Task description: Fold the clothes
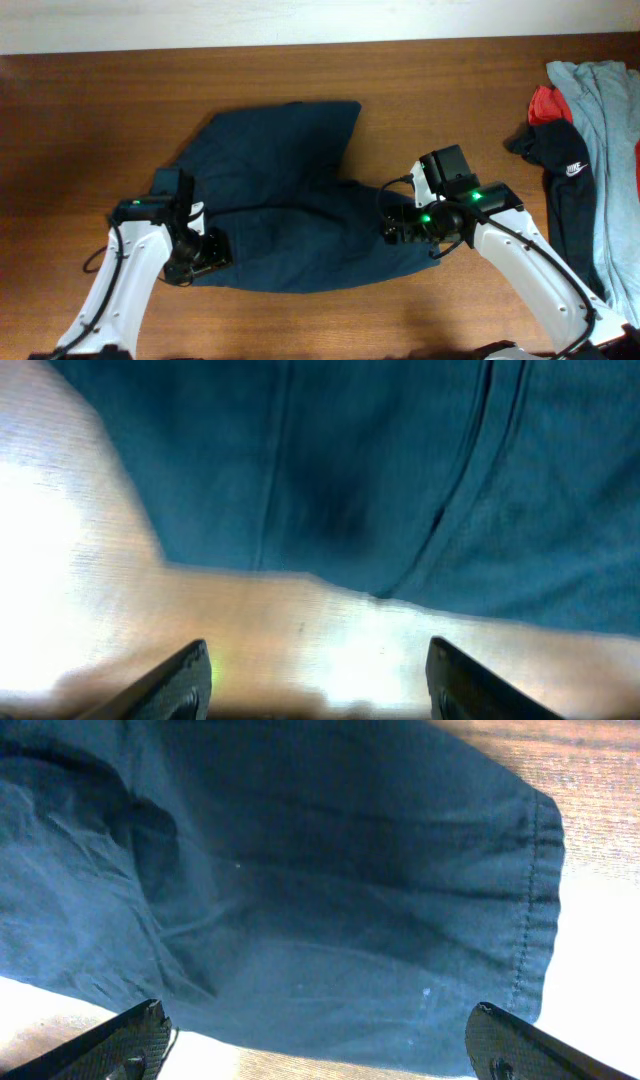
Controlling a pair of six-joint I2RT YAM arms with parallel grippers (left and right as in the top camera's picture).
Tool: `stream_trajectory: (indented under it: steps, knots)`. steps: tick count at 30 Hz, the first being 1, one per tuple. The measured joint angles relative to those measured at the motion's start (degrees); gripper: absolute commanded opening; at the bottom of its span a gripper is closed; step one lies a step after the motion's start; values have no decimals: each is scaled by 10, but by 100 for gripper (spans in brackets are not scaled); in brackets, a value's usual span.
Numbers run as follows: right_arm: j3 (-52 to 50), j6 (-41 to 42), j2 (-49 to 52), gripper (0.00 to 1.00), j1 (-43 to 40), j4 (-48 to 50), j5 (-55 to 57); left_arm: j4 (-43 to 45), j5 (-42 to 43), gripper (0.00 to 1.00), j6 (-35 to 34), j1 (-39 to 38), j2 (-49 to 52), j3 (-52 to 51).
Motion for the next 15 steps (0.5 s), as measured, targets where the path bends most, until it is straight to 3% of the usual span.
stream_trajectory:
  steps: [2, 4, 5, 6, 13, 15]
  knots:
    - [0, -2, 0, 99, 0, 1, -2, 41, 5, 53, 0, 0, 22, -24]
    - [0, -2, 0, 99, 0, 3, -3, 70, 7, 25, -1, 0, 42, -40]
    - [0, -3, -1, 99, 0, 3, -4, 88, 11, 6, -1, 0, 55, -46]
    - [0, -3, -1, 99, 0, 3, -4, 98, 17, 0, -2, 0, 68, -46]
    - [0, -5, -1, 99, 0, 3, -4, 71, 108, 1, -1, 1, 94, -26]
    - [0, -5, -1, 99, 0, 2, -4, 41, 124, 0, 6, 2, 91, 34]
